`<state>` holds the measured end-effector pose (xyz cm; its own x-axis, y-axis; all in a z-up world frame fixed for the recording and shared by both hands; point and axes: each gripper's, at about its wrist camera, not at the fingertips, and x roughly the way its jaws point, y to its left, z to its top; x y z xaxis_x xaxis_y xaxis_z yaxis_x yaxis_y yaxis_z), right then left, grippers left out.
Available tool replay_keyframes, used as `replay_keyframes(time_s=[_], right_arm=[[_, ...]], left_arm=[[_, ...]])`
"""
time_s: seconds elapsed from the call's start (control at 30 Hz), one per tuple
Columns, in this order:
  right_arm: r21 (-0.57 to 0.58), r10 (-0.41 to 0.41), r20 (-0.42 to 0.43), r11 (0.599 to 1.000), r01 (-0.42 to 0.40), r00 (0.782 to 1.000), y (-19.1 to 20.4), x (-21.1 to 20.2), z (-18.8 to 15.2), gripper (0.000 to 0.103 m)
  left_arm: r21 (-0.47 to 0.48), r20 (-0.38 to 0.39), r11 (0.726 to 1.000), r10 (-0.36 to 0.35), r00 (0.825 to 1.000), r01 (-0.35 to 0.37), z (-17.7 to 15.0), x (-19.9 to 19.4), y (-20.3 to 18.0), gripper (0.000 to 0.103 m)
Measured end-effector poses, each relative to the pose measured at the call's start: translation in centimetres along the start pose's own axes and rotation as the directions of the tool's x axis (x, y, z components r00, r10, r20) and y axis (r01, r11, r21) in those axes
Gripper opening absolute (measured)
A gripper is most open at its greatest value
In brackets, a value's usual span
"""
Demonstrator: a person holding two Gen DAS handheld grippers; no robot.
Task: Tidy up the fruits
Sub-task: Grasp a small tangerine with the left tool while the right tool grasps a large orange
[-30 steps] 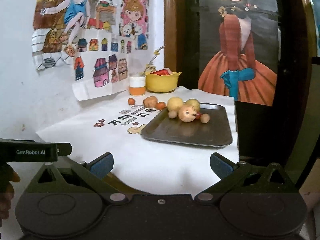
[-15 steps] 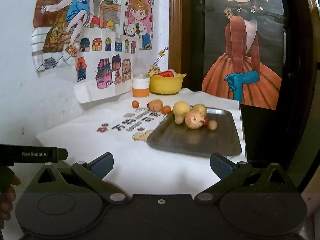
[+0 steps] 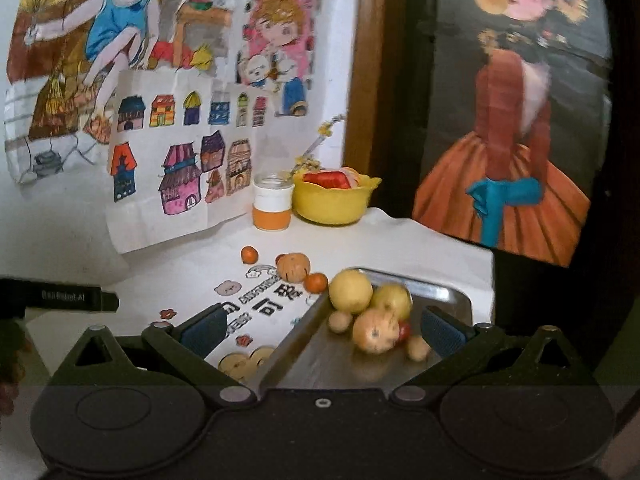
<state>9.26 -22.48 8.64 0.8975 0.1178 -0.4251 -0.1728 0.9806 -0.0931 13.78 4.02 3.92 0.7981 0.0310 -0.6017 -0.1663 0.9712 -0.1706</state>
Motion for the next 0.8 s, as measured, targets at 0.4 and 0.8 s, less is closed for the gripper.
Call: replay_keyframes(time_s=[0.4, 0.8], right_arm=[[-0.198, 0.115, -0.106, 0.971, -0.134, 0.988, -0.2, 10.7, 3.3, 0.102], [-0.236, 0.215, -0.214, 0.935, -0.264, 0.953, -0.4, 23.1, 4.8, 0.102]], left_arm=[[0.106, -0.03, 0.99, -0.093, 0.995, 0.096, 6.0, 9.3, -3.4, 0.103], [0.214, -0.063, 0.969, -0.115, 0.991, 0.126, 9.1, 17.6, -7.6, 0.102]])
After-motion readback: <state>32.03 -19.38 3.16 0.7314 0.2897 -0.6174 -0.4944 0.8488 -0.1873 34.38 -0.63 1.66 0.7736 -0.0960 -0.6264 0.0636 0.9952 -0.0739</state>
